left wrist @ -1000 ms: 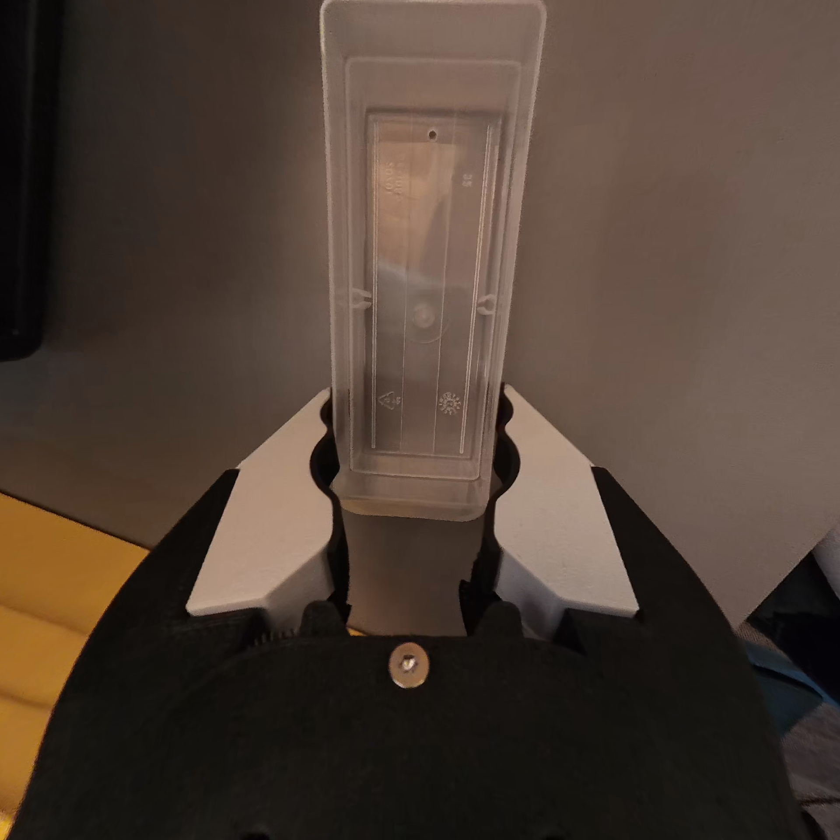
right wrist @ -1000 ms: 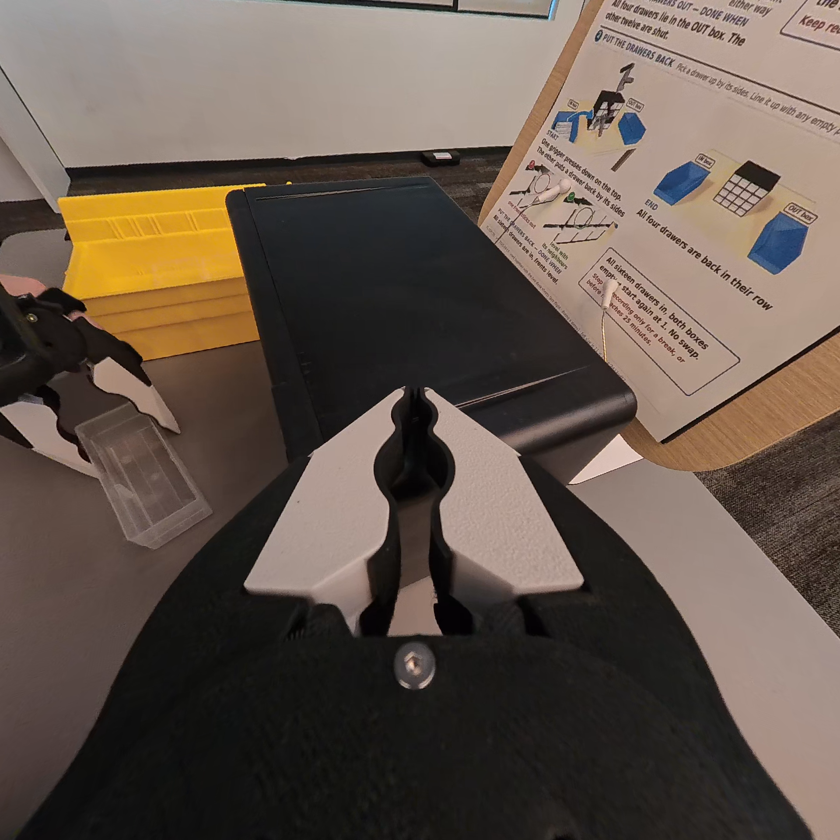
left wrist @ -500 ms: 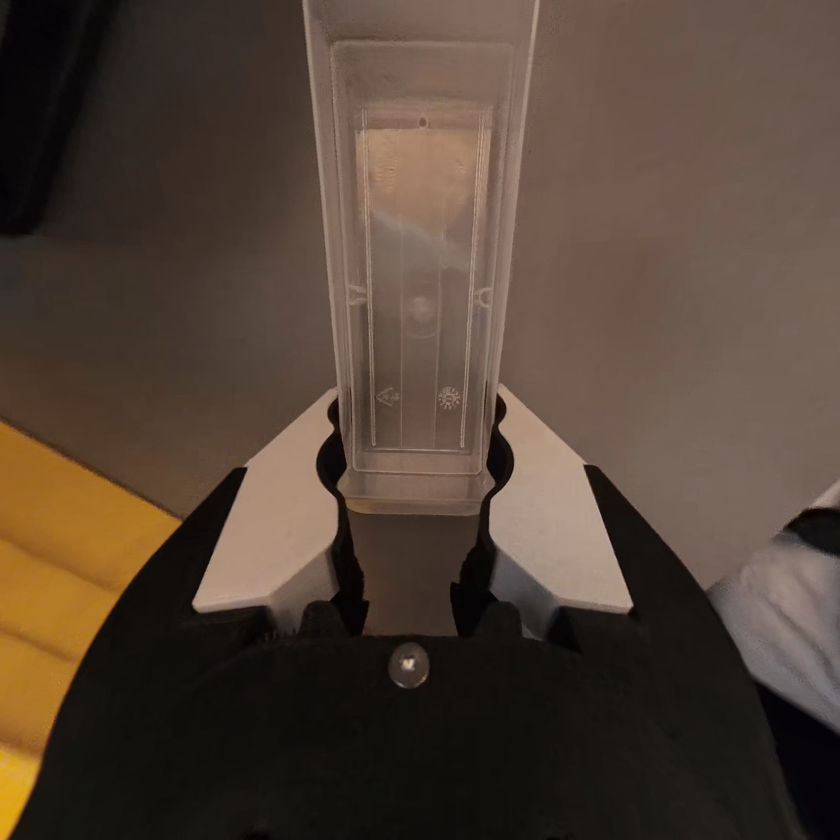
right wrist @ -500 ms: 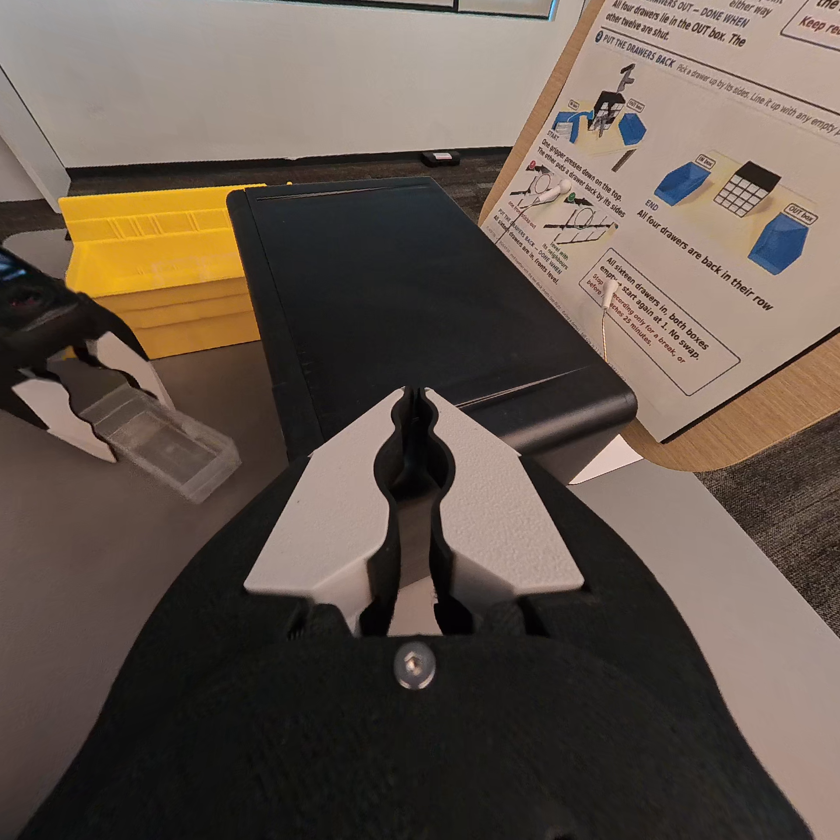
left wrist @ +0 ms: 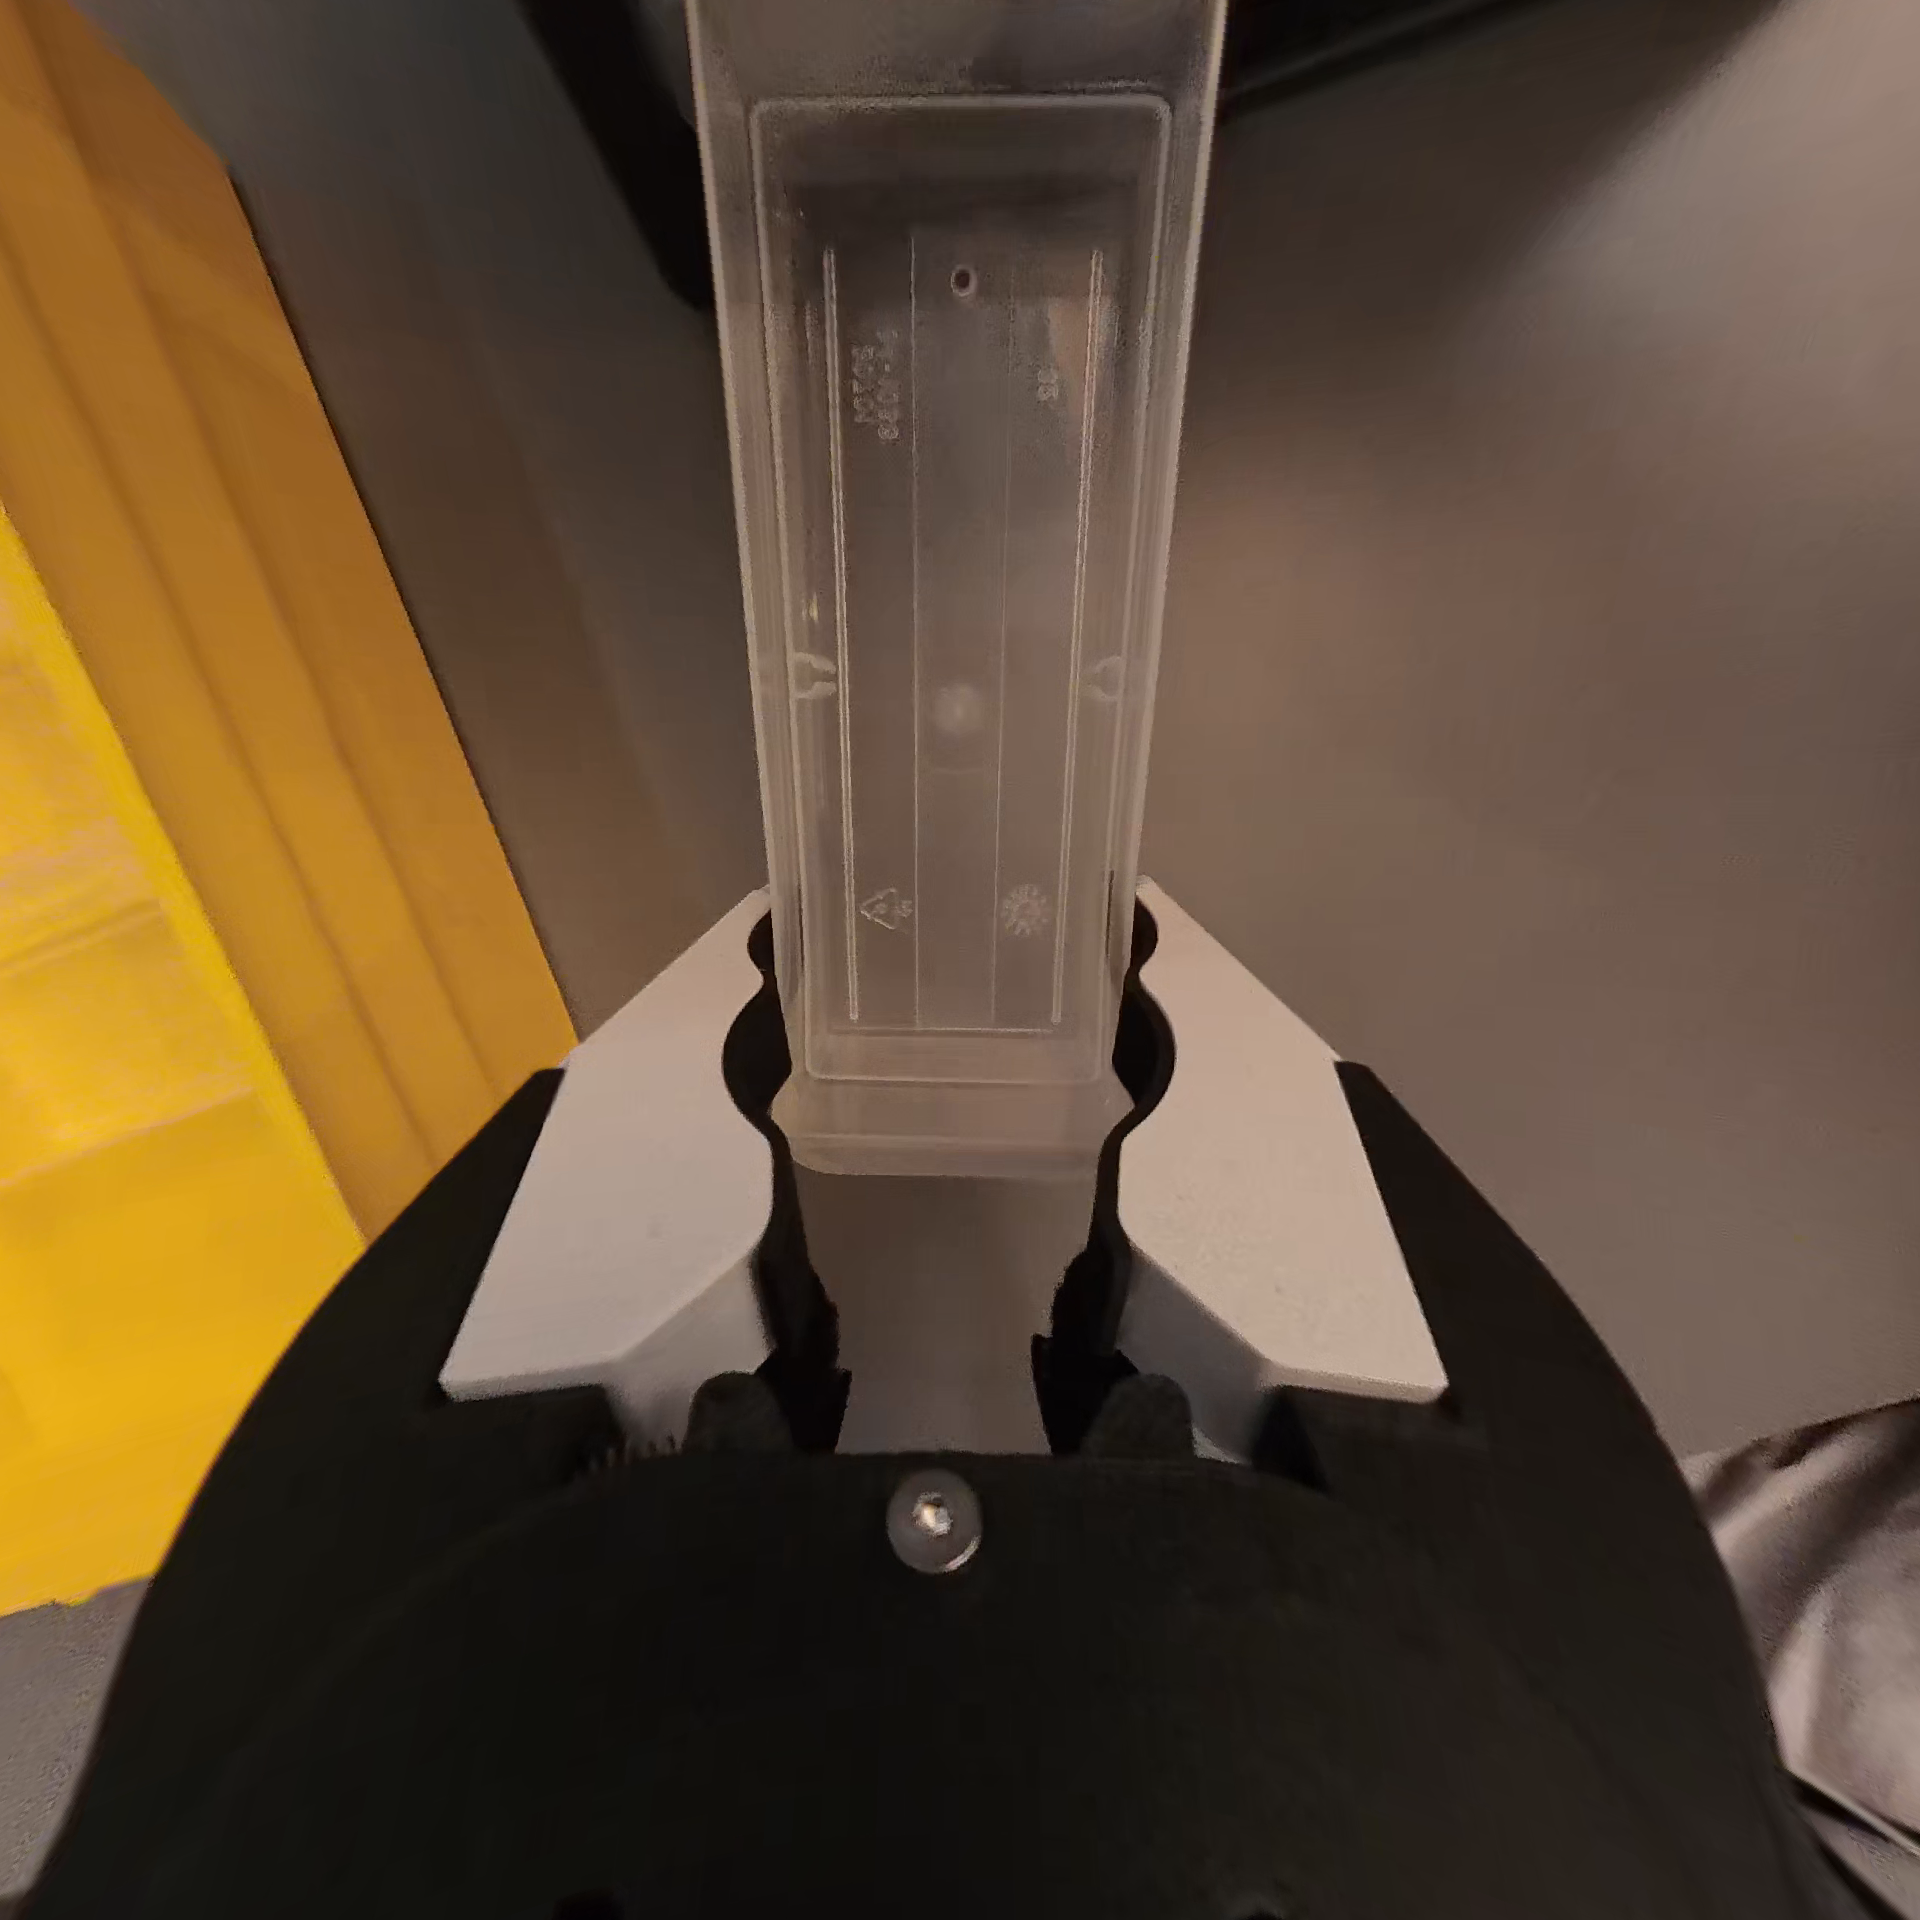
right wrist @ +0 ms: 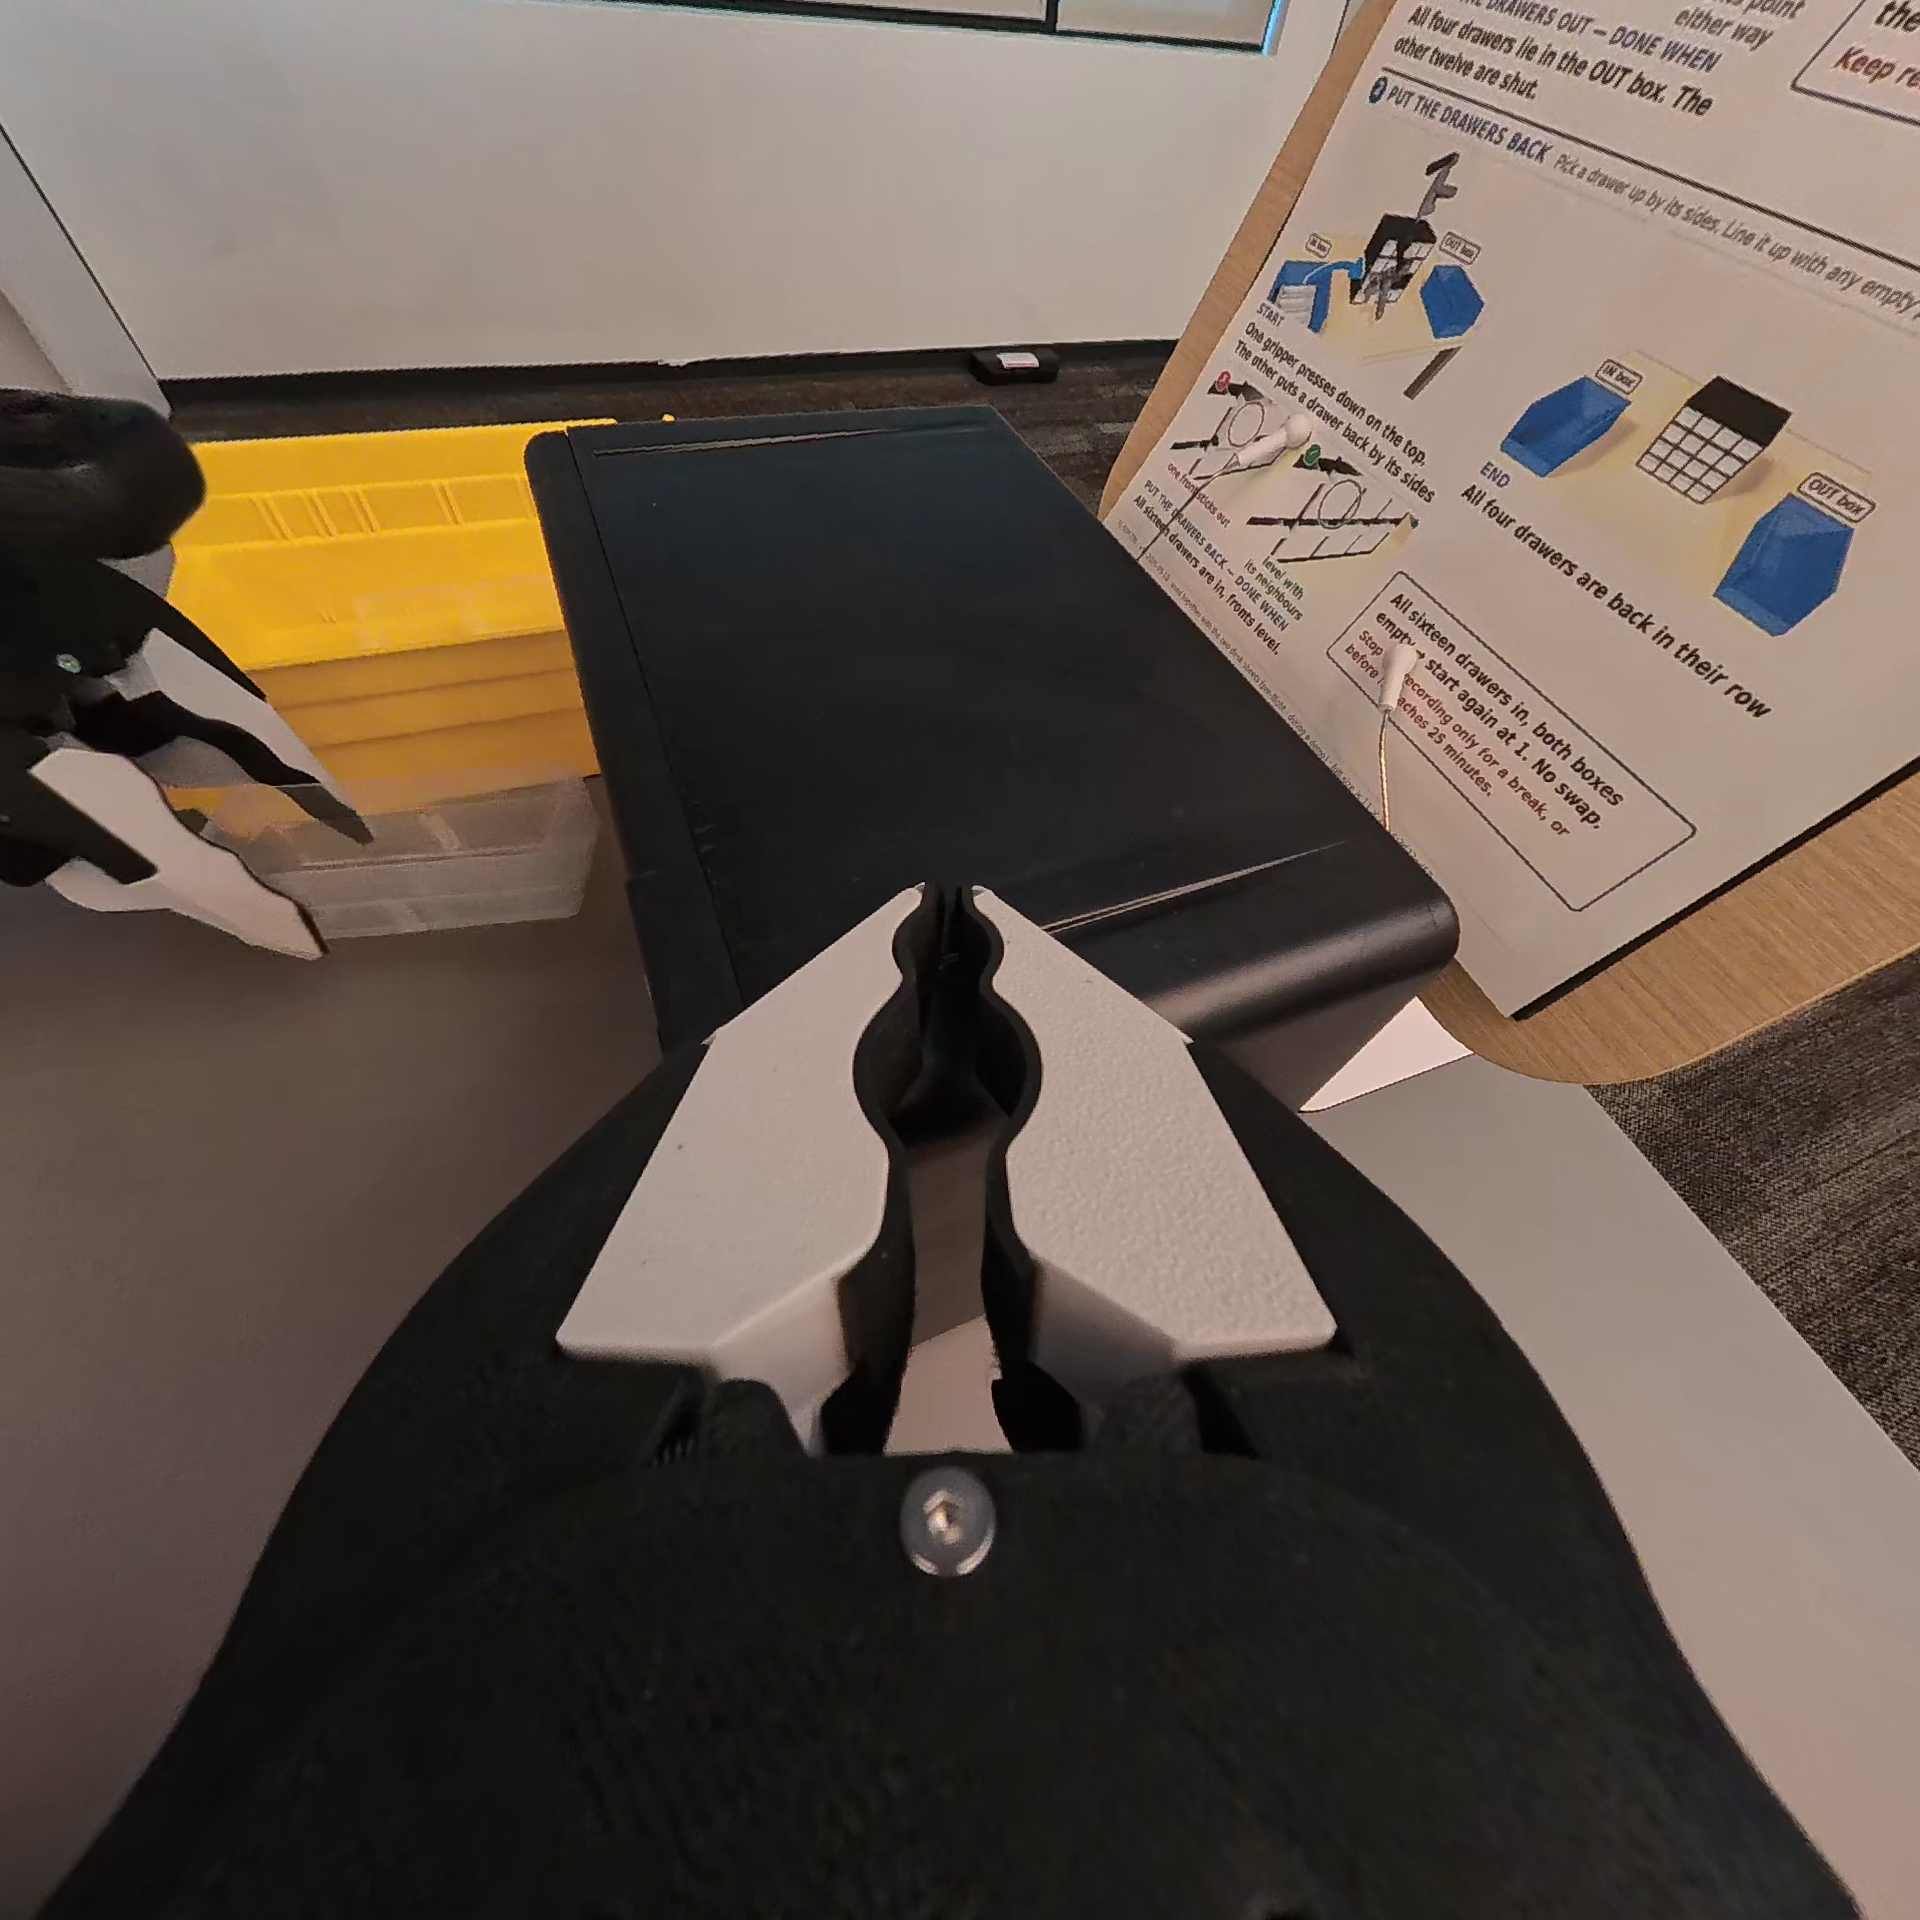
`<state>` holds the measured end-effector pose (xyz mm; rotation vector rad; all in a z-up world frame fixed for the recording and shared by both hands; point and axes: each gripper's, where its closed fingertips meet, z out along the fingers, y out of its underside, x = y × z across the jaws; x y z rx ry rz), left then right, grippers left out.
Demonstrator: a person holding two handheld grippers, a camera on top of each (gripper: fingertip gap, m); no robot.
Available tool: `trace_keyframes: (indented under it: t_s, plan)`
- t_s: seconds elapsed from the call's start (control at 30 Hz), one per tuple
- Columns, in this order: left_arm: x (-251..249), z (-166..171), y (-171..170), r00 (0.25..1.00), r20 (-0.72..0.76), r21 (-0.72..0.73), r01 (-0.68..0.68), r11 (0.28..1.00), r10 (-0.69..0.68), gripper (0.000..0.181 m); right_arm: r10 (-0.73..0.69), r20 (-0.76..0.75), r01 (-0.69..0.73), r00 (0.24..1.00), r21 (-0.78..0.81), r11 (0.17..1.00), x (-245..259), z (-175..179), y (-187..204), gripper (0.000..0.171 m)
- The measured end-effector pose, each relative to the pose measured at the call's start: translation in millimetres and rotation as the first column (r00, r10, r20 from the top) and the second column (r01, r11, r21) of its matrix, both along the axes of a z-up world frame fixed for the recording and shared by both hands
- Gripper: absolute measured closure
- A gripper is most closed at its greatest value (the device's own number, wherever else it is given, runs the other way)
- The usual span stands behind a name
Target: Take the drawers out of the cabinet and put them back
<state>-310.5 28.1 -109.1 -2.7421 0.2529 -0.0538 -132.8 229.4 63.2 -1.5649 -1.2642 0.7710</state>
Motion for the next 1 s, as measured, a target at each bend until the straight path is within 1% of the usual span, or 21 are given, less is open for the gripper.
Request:
trace_keyframes:
  t_s: [0.03, 0.13, 0.23, 0.4, 0.7, 1.0]
  plan:
    - [1, 1, 2, 1.000, 0.001, -0.002, -0.018, 1.000, 0.018, 0.120, 0.001, -0.001, -0.001, 1.000, -0.002, 1.000, 0, 0, 0, 0.170]
    - [2, 4, 9, 0.998, 0.004, -0.014, -0.070, 0.997, 0.070, 0.120, 0.006, -0.005, -0.006, 1.000, -0.002, 1.000, 0, 0, 0, 0.170]
    - [10, 5, 16, 0.996, 0.033, -0.033, -0.088, 0.996, 0.089, 0.120, 0.011, -0.004, -0.011, 1.000, -0.001, 1.000, 1, 0, -1, 0.169]
    - [9, 6, 25, 0.990, 0.017, -0.043, -0.140, 0.989, 0.141, 0.120, 0.018, -0.011, -0.018, 1.000, -0.008, 1.000, 1, 0, -1, 0.169]
    - [14, 2, 29, 0.982, -0.002, -0.082, -0.191, 0.978, 0.191, 0.120, 0.033, -0.023, -0.033, 0.999, -0.014, 0.999, 1, 0, -1, 0.169]
    - [13, 6, 30, 0.974, -0.004, -0.076, -0.225, 0.971, 0.225, 0.119, 0.048, -0.035, -0.049, 0.998, -0.019, 0.999, 2, 1, -1, 0.170]
